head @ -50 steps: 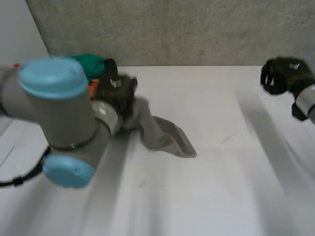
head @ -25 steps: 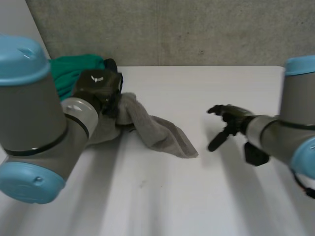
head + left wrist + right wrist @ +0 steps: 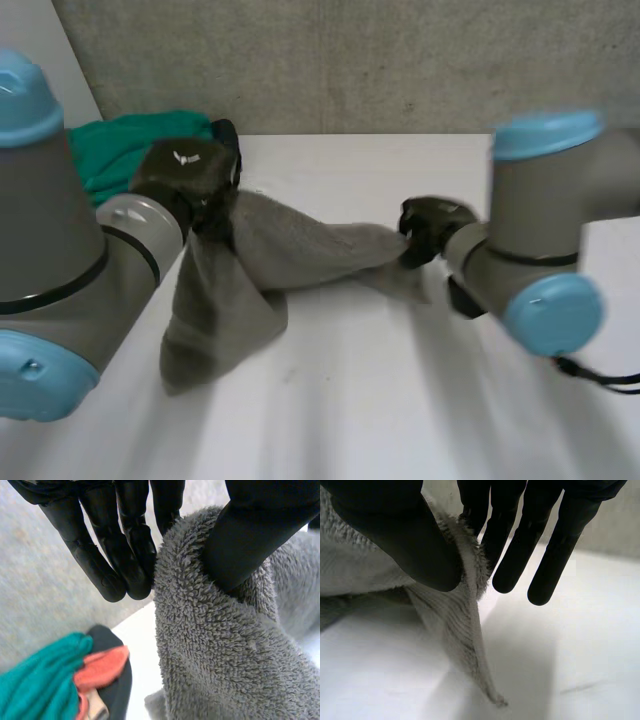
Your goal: Fold the laundry.
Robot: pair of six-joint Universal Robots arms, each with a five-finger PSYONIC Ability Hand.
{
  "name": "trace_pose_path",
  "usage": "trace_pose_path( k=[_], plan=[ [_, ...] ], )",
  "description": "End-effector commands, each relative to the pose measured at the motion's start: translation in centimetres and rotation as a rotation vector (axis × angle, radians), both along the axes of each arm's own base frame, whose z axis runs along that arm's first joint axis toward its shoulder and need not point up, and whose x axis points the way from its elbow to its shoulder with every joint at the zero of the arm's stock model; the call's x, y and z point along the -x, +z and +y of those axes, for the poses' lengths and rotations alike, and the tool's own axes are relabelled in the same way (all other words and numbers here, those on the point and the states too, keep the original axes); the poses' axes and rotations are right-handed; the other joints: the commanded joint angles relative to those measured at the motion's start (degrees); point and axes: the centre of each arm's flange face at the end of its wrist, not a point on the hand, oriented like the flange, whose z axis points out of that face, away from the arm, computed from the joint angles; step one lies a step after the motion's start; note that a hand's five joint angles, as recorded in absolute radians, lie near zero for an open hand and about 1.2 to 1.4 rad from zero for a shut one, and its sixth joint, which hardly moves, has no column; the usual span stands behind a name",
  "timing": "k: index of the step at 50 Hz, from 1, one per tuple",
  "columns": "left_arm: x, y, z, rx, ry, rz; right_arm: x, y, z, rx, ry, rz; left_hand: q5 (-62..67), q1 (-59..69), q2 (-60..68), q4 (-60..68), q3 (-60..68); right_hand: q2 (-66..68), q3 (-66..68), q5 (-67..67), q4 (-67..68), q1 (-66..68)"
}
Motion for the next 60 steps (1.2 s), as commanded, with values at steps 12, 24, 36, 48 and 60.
trace_pose_path(
  k=[12, 24, 36, 48, 60],
  plan=[
    [2.5, -0.4, -6.4, 0.045, -0.057, -0.063, 1.3, 3.4, -1.5, 0.479, 0.208, 0.446, 14.5, 13.8, 11.8, 11.5, 12.2, 12.7, 12.1, 13.3, 11.8, 15.8],
    [1.9, 14.9, -5.2, 0.585, 0.029, 0.201, -0.6, 15.5, -5.4, 1.075, -0.083, 0.227, 14.5, 13.8, 11.8, 11.5, 12.2, 12.7, 12.1, 13.3, 11.8, 15.8],
    [1.6, -1.4, -1.8, 0.086, 0.034, 0.099, 1.9, 5.2, -3.2, 0.759, 0.067, 0.375, 14.5, 13.8, 11.8, 11.5, 12.2, 12.7, 12.1, 13.3, 11.8, 15.8],
    [1.2, -8.7, 0.3, -0.335, 0.081, -0.023, 4.4, -5.4, -1.9, 0.443, 0.227, 0.587, -23.0, -23.6, -25.7, -25.9, -25.2, 12.7, 12.1, 13.3, 11.8, 15.8],
    [-2.1, 0.2, -4.8, -0.077, 0.039, 0.041, 4.2, -5.1, -0.5, 0.433, 0.262, 0.602, -54.8, -55.4, -57.5, -57.7, -57.1, 12.7, 12.1, 13.3, 11.8, 15.8]
  ],
)
